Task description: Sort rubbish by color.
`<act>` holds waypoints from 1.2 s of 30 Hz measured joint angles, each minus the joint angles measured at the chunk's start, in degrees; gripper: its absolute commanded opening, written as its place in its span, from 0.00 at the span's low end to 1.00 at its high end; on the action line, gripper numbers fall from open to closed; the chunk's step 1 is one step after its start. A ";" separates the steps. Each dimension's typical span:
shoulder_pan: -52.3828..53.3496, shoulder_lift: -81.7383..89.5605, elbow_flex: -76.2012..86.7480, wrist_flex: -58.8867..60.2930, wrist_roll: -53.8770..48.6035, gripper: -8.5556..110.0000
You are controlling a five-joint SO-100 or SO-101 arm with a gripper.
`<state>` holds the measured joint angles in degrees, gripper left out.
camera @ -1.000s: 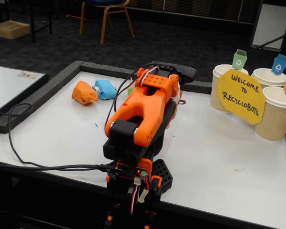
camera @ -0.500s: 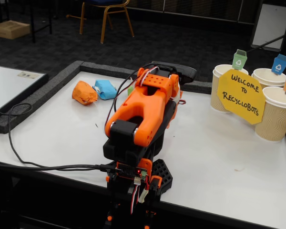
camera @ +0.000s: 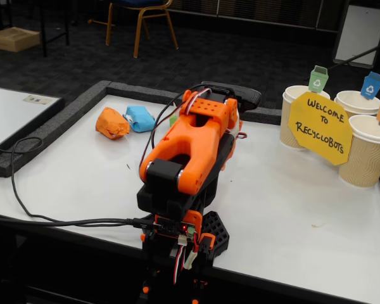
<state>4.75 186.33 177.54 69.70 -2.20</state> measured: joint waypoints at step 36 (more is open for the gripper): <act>4.57 -13.89 -13.45 -3.34 0.00 0.13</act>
<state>9.32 172.44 164.09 66.36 -2.20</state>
